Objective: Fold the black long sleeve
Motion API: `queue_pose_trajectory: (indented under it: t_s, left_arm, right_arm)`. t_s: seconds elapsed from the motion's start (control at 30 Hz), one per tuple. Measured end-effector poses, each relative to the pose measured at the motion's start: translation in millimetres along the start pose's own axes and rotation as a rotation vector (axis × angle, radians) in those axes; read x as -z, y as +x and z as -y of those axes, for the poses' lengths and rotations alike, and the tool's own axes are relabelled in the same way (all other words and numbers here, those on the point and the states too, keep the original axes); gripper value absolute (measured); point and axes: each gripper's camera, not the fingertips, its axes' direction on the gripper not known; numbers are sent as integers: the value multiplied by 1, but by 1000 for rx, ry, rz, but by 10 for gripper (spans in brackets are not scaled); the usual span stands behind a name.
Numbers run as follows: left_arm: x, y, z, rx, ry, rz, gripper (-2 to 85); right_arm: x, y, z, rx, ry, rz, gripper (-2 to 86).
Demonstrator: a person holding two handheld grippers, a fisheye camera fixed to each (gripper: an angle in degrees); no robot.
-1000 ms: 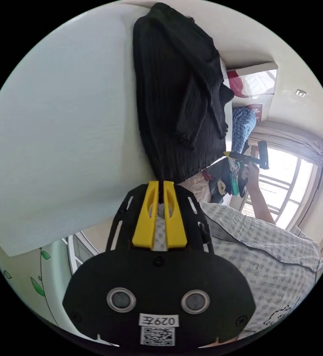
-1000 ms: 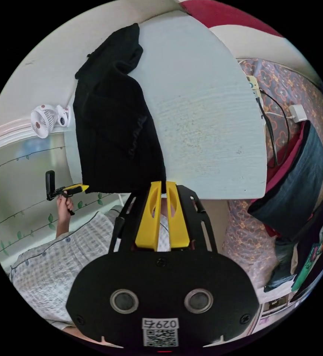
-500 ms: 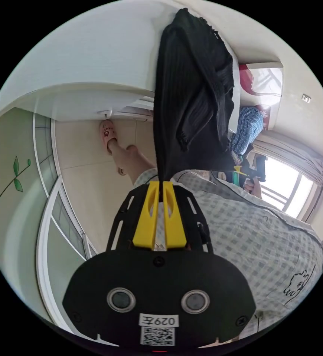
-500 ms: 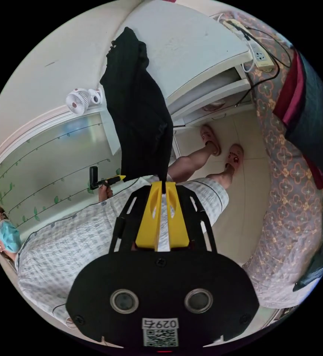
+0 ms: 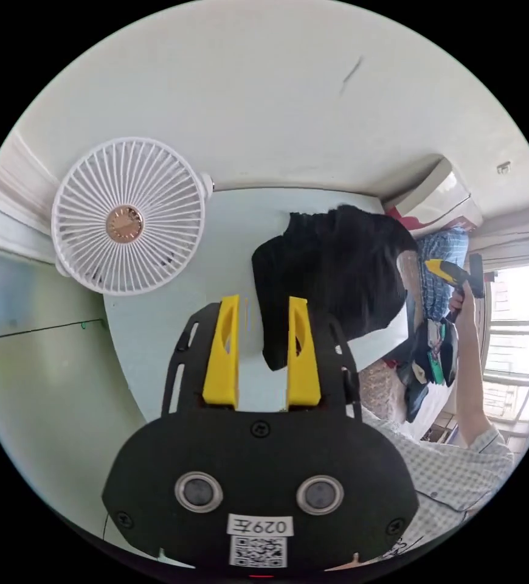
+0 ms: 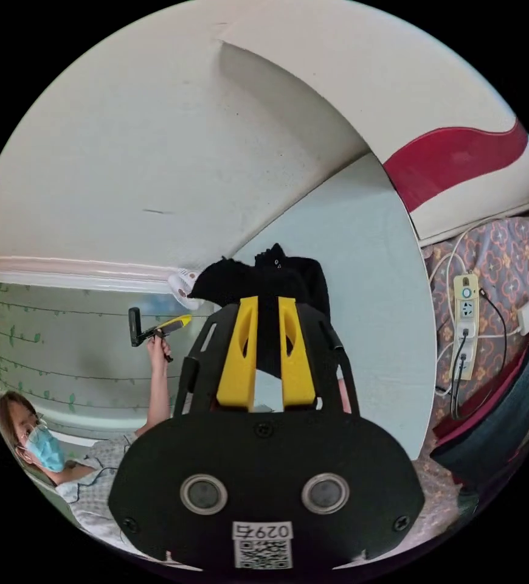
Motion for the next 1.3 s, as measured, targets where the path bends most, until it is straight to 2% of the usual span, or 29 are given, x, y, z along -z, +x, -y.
queue_pose_trajectory:
  t_s: [0.07, 0.2, 0.33, 0.43, 0.53, 0.67, 0.77, 0.83, 1.0, 1.07, 1.13, 1.17, 1.23, 1.3]
  left_arm:
    - [-29, -1, -12, -12, -48, -23, 125]
    - [-83, 8, -15, -89, -181, -183, 102]
    - [-110, 12, -4, -89, -257, -112, 125]
    - [-112, 8, -2, -81, -260, -195, 129]
    - [-109, 3, -1, -64, -269, -194, 114]
    - [-101, -8, -6, -1, -236, -175, 118]
    - [-108, -18, -6, 51, -236, -207, 111]
    - [-118, -23, -7, 62, -287, -239, 72]
    - [-49, -15, -53, 86, -50, -230, 10]
    - [-45, -15, -75, 108, -44, -223, 1]
    - [-68, -23, -103, 163, -94, -204, -3]
    - [-77, -27, -110, 181, -115, -222, -4]
    - [-97, -43, -140, 267, -149, -385, -5]
    - [-78, -55, -168, 357, 3, -468, -7]
  right_arm:
    - [-14, 4, -10, 5, -18, -53, 18]
    - [-62, 16, -20, -19, -146, -105, 5]
    - [-94, 9, -20, -32, -182, -178, 24]
    - [-109, 2, -16, -15, -223, -304, 48]
    - [-106, -2, -13, -25, -171, -347, 61]
    - [-102, 10, -6, -108, -104, -330, 93]
    - [-121, 26, 9, -132, -197, -278, 87]
    - [-137, 25, 18, -80, -248, -240, 48]
    - [-130, -13, 16, 94, -177, -295, 15]
    - [-129, -15, 12, 118, -175, -291, 12]
    - [-146, 6, 12, 80, -293, -358, 11]
    - [-152, 14, 12, 65, -330, -372, 11]
    - [-170, 38, 15, -3, -442, -300, 12]
    - [-170, 37, 17, 2, -398, -283, 14]
